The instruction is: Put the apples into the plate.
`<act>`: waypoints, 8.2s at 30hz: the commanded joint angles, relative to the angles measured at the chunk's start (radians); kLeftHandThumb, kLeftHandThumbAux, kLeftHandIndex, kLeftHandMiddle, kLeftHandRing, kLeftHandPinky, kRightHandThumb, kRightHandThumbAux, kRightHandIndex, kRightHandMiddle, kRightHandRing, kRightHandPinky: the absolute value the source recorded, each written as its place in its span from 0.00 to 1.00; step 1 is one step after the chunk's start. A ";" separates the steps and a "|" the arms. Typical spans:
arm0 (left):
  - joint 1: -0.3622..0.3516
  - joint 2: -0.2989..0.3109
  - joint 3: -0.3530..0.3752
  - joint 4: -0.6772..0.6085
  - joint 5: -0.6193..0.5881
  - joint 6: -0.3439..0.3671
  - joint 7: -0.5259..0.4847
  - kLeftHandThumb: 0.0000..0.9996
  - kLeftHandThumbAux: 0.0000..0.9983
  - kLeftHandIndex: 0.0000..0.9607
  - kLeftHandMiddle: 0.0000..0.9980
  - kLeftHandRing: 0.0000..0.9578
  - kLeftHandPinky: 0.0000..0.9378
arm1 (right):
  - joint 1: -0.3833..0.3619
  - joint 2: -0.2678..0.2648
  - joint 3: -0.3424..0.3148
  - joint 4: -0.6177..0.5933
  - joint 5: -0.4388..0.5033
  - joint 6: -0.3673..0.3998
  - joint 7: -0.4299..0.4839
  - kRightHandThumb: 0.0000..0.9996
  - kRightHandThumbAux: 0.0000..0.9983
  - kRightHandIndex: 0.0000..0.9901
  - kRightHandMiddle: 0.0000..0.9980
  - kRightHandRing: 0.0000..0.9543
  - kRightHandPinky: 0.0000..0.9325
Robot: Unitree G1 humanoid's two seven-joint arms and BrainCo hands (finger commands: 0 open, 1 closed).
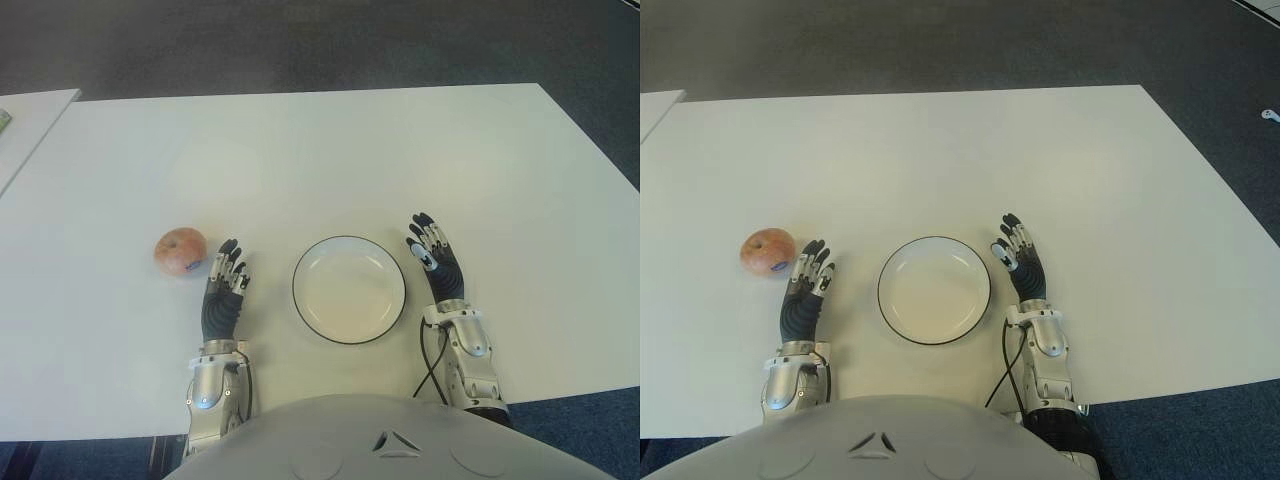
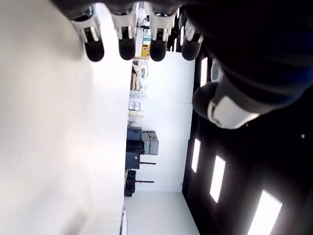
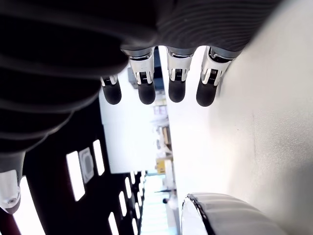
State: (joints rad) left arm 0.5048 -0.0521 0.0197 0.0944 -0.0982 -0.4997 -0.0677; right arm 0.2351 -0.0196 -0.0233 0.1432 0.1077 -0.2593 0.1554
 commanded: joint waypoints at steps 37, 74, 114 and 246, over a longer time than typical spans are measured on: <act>0.270 0.107 0.172 -0.804 1.381 0.191 0.427 0.28 0.28 0.05 0.00 0.00 0.00 | 0.051 -0.026 0.001 0.032 0.000 0.059 0.030 0.12 0.50 0.00 0.01 0.00 0.02; 0.021 0.574 0.194 -0.362 1.296 0.361 0.346 0.27 0.27 0.00 0.00 0.00 0.00 | 0.007 -0.057 -0.003 0.055 -0.006 0.086 0.030 0.10 0.59 0.00 0.00 0.00 0.00; -0.172 0.734 0.001 -0.058 1.176 0.432 0.327 0.28 0.33 0.00 0.00 0.00 0.00 | -0.021 -0.050 -0.031 0.120 0.016 0.018 0.042 0.11 0.52 0.00 0.00 0.00 0.00; -0.367 0.729 -0.141 -0.489 1.071 0.557 0.211 0.86 0.67 0.42 0.54 0.87 0.82 | -0.126 -0.090 -0.145 0.244 0.117 0.040 0.141 0.13 0.49 0.06 0.06 0.04 0.05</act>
State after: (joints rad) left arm 0.1388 0.6958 -0.1027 -0.3537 0.9545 0.0654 0.1899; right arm 0.0638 -0.1161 -0.1753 0.3428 0.2351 -0.2634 0.3023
